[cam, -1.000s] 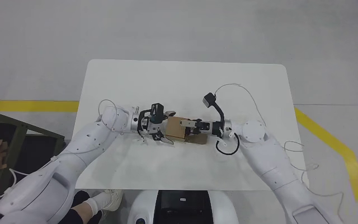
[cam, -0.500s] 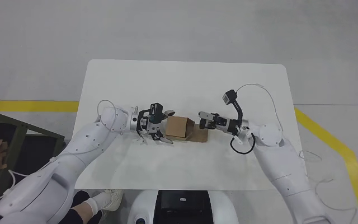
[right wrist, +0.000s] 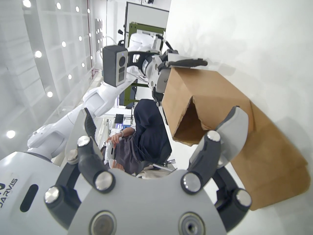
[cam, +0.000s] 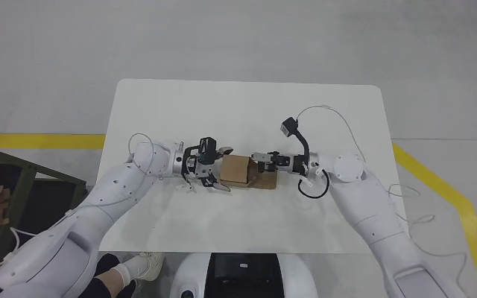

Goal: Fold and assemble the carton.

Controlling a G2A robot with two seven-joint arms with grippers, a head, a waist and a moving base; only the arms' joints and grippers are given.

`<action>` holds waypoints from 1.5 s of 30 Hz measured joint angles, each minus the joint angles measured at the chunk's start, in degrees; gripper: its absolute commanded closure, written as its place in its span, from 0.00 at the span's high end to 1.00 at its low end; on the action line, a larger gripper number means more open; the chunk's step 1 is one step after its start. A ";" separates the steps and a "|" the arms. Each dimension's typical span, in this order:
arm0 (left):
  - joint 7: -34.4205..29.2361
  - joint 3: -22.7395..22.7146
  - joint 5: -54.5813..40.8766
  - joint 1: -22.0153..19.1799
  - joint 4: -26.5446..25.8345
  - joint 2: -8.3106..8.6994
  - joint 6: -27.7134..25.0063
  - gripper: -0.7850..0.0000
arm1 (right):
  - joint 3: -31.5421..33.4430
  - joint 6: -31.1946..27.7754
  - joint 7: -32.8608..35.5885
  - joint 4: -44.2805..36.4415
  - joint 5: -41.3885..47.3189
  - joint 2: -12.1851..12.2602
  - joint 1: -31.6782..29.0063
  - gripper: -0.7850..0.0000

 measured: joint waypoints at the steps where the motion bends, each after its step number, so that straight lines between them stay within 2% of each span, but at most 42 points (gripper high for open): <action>1: -0.02 -0.04 0.00 0.03 -0.05 0.03 -0.02 1.00 | -0.18 -0.27 0.75 0.03 -0.29 0.02 0.09 1.00; 13: -0.05 -0.56 0.28 0.49 -0.75 0.29 -0.06 1.00 | -1.73 0.55 3.39 -0.35 0.14 -0.08 0.35 1.00; 19: -0.18 -0.79 0.24 0.67 -1.03 0.37 -0.17 1.00 | -2.17 1.82 0.69 0.40 3.95 -0.61 -0.38 1.00; 28: -0.17 -1.23 0.20 0.96 -1.39 0.59 -0.17 1.00 | -2.41 0.66 -2.55 1.19 7.68 -1.20 -2.14 1.00; 45: -0.92 -1.96 0.58 1.52 -1.98 0.78 0.32 1.00 | -5.61 0.57 -5.65 1.44 10.03 -2.90 -3.10 1.00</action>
